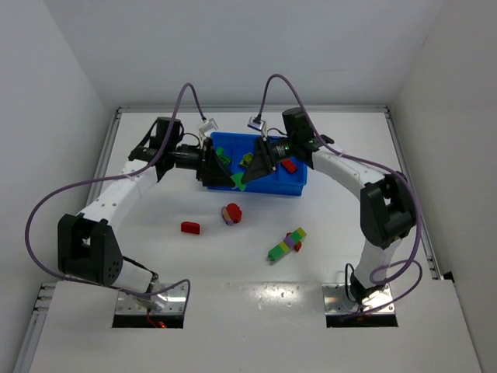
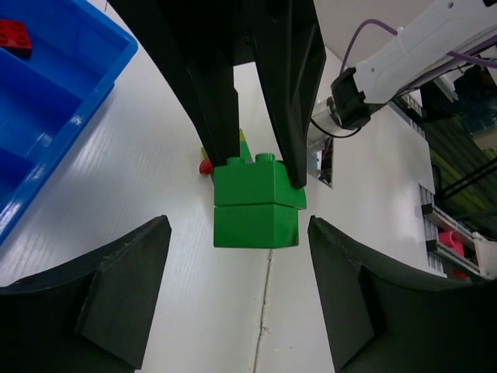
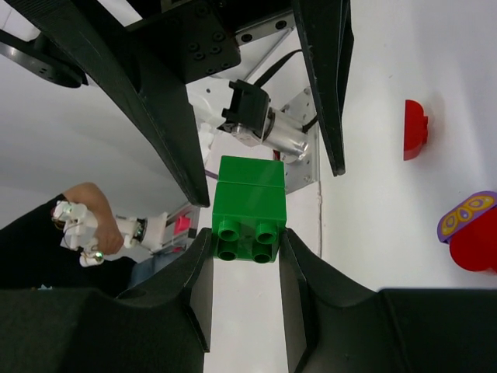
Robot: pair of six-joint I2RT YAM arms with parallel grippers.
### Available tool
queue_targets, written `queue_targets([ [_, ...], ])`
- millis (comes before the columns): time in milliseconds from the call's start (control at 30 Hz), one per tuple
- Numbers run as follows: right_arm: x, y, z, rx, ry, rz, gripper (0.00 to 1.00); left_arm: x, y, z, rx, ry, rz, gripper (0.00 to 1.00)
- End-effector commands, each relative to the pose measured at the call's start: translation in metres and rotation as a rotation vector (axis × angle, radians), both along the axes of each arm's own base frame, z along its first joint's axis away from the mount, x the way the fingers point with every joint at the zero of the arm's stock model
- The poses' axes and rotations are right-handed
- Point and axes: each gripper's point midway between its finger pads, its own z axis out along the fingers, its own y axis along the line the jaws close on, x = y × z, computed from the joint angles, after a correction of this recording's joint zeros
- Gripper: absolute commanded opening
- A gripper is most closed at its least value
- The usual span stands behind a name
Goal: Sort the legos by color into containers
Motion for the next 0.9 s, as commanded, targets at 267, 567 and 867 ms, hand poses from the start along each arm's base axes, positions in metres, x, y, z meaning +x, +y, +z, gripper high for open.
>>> queue_targets([
  [267, 0.009, 0.005, 0.007, 0.029, -0.082, -0.004, 0.03, -0.003, 0.002, -0.002, -0.021, -0.026, -0.013, 0.36],
  [567, 0.056, -0.024, 0.015, 0.007, -0.121, -0.137, 0.03, -0.001, 0.031, -0.031, 0.031, -0.022, 0.061, 0.3],
  [867, 0.093, -0.031, 0.009, -0.039, -0.161, -0.246, 0.03, 0.064, 0.069, -0.054, 0.237, -0.114, 0.329, 0.25],
])
